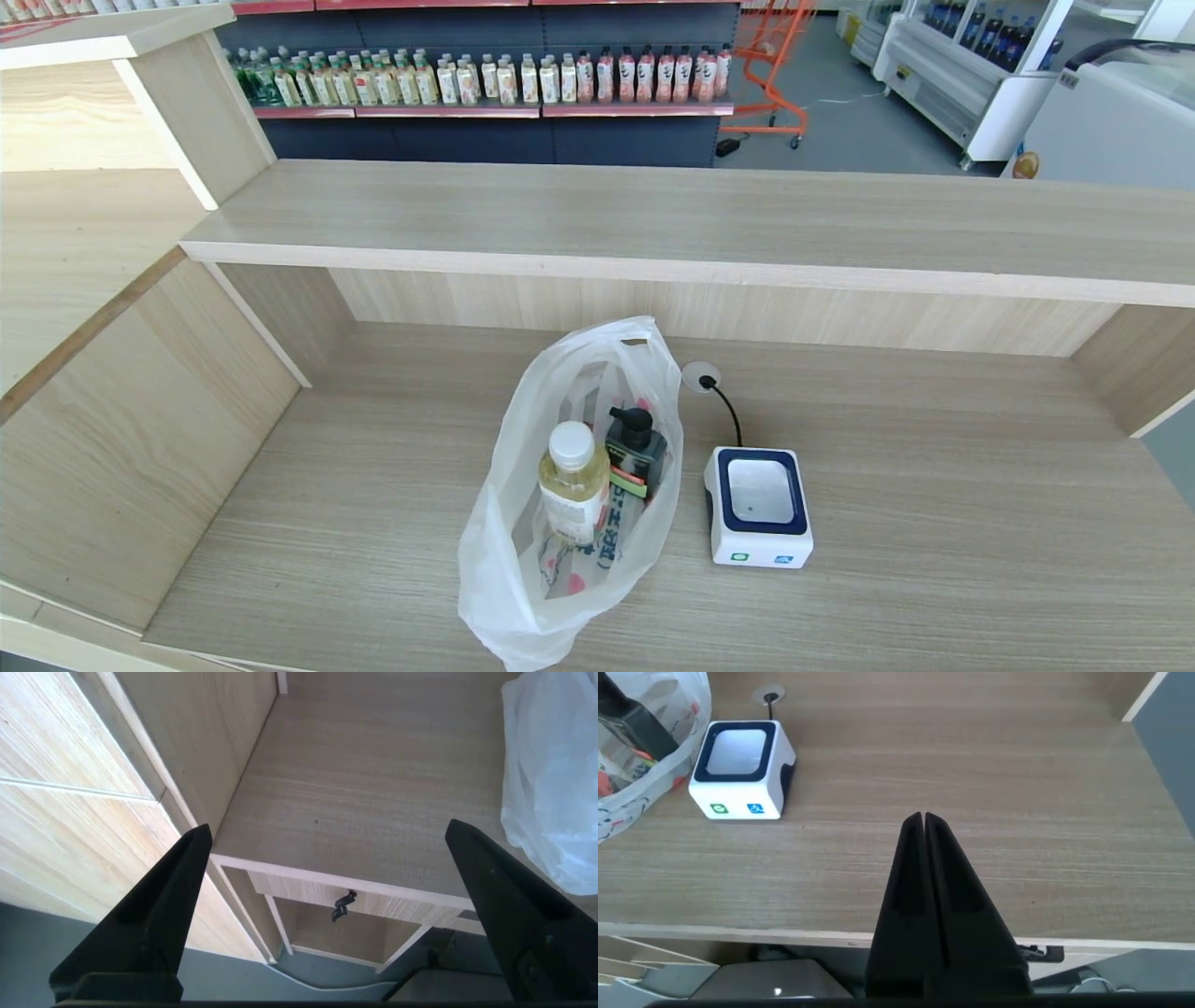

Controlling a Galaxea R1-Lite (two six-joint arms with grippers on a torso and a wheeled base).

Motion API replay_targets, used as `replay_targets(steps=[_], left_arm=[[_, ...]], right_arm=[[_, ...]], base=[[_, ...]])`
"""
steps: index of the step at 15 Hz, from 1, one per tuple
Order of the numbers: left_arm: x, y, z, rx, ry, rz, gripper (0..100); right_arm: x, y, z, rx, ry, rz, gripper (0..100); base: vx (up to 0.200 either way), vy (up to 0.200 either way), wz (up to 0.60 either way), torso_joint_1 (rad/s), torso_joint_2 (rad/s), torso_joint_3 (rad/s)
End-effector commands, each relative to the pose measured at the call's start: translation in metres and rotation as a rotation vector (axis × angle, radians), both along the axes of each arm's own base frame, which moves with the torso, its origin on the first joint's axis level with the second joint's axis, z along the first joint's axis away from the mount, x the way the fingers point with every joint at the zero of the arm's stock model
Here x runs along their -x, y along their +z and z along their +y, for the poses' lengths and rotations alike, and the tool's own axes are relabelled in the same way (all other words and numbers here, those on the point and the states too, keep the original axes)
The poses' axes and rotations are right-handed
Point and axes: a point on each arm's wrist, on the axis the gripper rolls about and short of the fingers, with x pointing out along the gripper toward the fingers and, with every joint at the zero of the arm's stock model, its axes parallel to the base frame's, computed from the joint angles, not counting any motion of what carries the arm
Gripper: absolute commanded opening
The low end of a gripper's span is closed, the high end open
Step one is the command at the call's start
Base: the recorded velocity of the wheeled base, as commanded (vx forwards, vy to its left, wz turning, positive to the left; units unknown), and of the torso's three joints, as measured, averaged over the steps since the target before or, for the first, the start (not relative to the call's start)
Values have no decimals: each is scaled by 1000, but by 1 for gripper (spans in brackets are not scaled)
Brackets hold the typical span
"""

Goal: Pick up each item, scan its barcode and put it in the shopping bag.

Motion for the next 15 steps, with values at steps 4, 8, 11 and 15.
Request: replay_targets(steps=[4, 8, 11, 15], left_arm=[[0, 0, 0, 0, 1, 0, 100], [0, 0, 0, 0, 1, 0, 100], [0, 0, 0, 0, 1, 0, 100], [0, 0, 0, 0, 1, 0, 100]], right_arm=[[0, 0, 0, 2, 0, 2, 0], [0, 0, 0, 2, 0, 2, 0], [0, 0, 0, -4, 0, 1, 0], [0, 0, 0, -4, 0, 1, 0]], base=[[0, 0, 0, 0, 0, 0], [0, 0, 0, 0, 0, 0], [0, 0, 0, 0, 0, 0], [0, 0, 0, 0, 0, 0]])
